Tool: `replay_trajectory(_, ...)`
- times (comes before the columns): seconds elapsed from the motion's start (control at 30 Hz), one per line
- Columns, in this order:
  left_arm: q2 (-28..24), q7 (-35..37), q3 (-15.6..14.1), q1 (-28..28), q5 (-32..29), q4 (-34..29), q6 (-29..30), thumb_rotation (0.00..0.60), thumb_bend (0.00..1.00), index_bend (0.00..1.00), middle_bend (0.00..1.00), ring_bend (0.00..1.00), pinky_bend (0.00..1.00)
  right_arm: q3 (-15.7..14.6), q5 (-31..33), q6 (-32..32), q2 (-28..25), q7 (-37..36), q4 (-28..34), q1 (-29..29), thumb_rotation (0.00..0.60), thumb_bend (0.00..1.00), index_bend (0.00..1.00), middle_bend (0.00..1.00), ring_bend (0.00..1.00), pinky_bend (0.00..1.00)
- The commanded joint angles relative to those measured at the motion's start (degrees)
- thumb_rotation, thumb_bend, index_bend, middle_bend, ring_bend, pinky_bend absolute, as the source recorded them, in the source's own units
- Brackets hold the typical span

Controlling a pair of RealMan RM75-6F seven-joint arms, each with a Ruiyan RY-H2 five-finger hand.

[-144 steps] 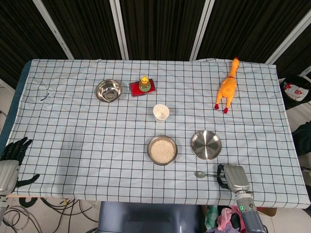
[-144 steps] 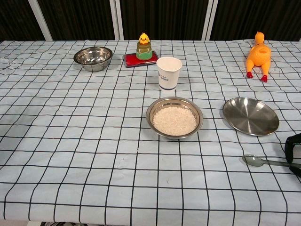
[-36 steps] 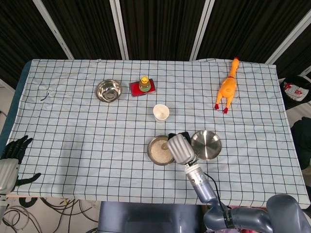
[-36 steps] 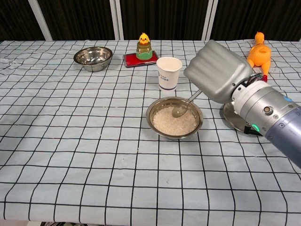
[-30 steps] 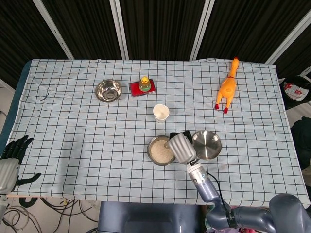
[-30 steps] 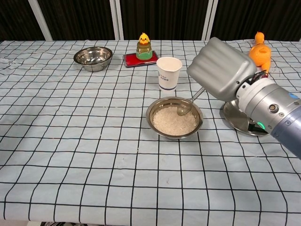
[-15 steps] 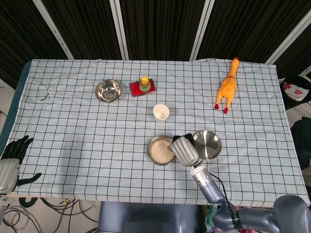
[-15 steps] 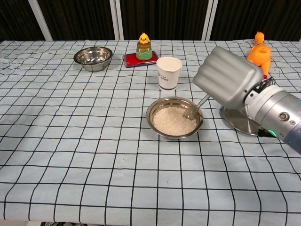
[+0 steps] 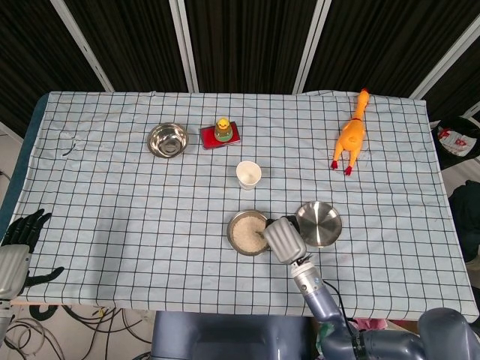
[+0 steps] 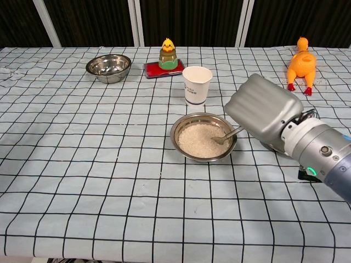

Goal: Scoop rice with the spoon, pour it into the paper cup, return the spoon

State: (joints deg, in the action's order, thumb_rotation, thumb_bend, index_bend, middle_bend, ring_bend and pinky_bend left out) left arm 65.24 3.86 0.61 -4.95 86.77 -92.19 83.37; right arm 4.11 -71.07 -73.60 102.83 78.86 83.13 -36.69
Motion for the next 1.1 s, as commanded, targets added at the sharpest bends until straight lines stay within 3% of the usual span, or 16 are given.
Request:
replay_trajectory(0.03,0.02,0.02,-0.02,-0.01,0.01,-0.03,-0.03,0.600,0.01,0.00,0.00,0.00,0.00,2.15,3.49,-1.16,1.50,-1.37,1.81,1.56,0.600,0.51,0.67,1.00,1.00,1.00)
replay_trajectory(0.3,0.01,0.06,-0.04,-0.04,-0.05,-0.13,-0.12,0.600,0.01,0.00,0.00,0.00,0.00,4.48,7.31,-2.40,1.85,-2.57,4.23,2.39,0.600,0.51,0.67,1.00,1.00,1.00)
replay_trajectory(1.1,0.19,0.08,0.02,-0.03,0.08,0.10,0.15,0.600,0.01,0.00,0.00,0.00,0.00,7.17,14.71,-4.82,2.13,-1.73,10.16,2.14,0.600,0.51,0.67,1.00,1.00,1.00)
